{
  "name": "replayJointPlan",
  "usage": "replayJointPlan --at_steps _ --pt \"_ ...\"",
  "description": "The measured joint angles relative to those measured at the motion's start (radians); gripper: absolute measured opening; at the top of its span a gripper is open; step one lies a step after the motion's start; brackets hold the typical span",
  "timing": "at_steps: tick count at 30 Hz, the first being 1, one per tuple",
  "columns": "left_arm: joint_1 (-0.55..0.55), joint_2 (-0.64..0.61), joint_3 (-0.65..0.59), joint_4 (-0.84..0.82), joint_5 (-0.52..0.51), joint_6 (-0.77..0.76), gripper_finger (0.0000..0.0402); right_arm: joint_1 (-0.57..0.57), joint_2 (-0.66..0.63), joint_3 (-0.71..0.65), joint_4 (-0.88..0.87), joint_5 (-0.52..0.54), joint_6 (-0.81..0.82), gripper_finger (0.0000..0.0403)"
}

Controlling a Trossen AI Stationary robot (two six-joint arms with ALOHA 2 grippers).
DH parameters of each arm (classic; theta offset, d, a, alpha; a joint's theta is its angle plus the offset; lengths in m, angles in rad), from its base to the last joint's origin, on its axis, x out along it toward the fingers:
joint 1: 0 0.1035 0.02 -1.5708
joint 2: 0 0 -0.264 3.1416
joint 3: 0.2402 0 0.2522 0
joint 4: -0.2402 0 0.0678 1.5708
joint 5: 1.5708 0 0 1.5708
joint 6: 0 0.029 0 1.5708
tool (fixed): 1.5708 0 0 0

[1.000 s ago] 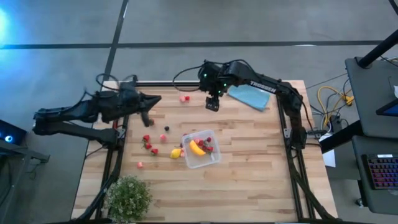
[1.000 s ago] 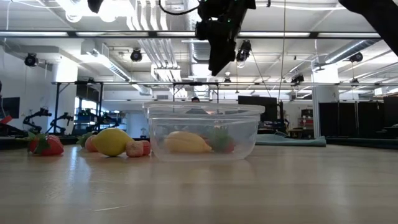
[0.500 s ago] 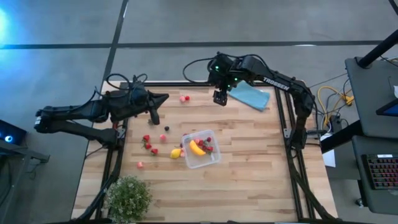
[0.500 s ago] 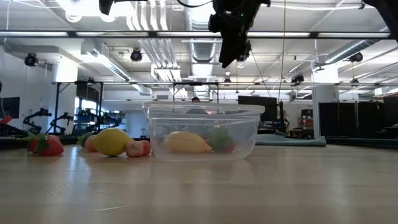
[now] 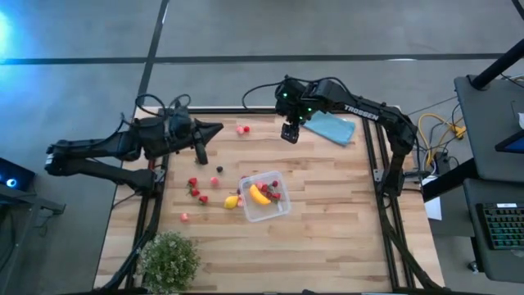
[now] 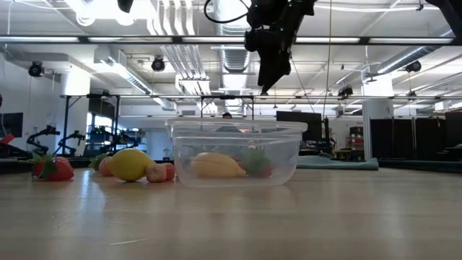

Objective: Pick and placing Produce into tupperware
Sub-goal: Put the pink peach into the transparent bin

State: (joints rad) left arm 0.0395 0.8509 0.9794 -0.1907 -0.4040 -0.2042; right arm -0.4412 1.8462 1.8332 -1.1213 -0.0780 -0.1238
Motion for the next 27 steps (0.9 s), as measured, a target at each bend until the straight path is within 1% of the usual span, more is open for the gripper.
replayJointPlan --at_steps 3,9,12,15,19,22,24,27 --pt "0.0 -0.022 0.0 0.001 -0.026 0.009 0.0 0.0 0.0 -0.01 0.015 0.0 0.029 0.0228" --pt "0.0 -0.063 0.0 0.006 -0.033 0.008 0.0 0.002 -0.002 -0.021 0.06 0.0 0.046 0.0228" --pt "0.0 -0.071 -0.003 0.004 -0.059 0.007 0.0 0.002 -0.004 -0.021 0.086 0.0 0.045 0.0228" --pt "0.0 -0.072 -0.003 0.003 -0.108 0.006 0.0 0.002 -0.004 -0.015 0.09 0.0 0.045 0.0228" --pt "0.0 -0.068 -0.004 0.016 -0.107 0.04 0.0 0.002 -0.005 -0.005 0.091 0.0 0.045 0.0228" --pt "0.0 -0.063 -0.004 0.078 -0.105 0.107 0.0 0.002 -0.005 -0.005 0.084 0.0 0.045 0.0228" --pt "0.0 -0.054 -0.004 0.134 -0.103 0.109 0.0 0.002 -0.005 -0.005 0.075 0.0 0.045 0.0228" --pt "0.0 -0.053 0.0 0.116 -0.062 0.119 0.0 0.002 -0.006 -0.005 0.042 0.0 0.045 0.0228"
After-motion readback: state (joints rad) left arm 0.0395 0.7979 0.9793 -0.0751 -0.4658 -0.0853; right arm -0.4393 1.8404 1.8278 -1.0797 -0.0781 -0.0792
